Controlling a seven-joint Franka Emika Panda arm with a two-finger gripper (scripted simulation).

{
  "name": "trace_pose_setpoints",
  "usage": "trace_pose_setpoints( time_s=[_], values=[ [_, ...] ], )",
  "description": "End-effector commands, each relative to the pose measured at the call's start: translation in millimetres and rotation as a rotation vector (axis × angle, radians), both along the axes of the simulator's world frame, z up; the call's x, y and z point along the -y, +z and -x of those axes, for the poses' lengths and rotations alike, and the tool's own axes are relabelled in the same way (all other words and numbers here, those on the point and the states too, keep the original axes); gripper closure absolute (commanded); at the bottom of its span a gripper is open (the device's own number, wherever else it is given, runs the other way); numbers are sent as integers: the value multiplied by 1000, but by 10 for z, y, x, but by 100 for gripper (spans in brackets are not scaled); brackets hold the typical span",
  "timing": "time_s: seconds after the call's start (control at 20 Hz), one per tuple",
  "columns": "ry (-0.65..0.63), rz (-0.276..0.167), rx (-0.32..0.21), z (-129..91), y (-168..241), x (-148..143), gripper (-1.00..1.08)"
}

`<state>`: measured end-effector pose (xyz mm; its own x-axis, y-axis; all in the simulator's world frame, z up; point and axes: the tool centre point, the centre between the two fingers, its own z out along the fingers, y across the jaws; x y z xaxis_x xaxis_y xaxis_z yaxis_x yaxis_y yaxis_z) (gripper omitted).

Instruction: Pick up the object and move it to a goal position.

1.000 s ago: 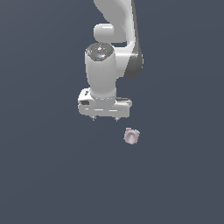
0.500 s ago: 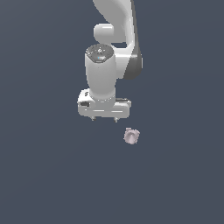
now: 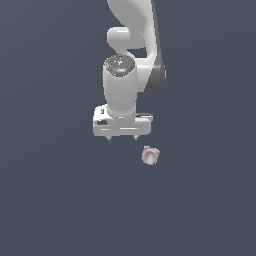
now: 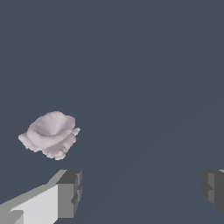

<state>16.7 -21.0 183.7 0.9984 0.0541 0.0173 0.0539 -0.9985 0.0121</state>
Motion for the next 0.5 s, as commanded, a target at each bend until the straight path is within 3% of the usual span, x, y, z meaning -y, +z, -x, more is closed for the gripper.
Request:
trace_pose_setpoints(
  time_s=[0.0, 0.45],
  values=[
    [53, 2, -3, -5, -41, -55, -92],
    [334, 11, -14, -24, -248, -348, -92]
  ],
)
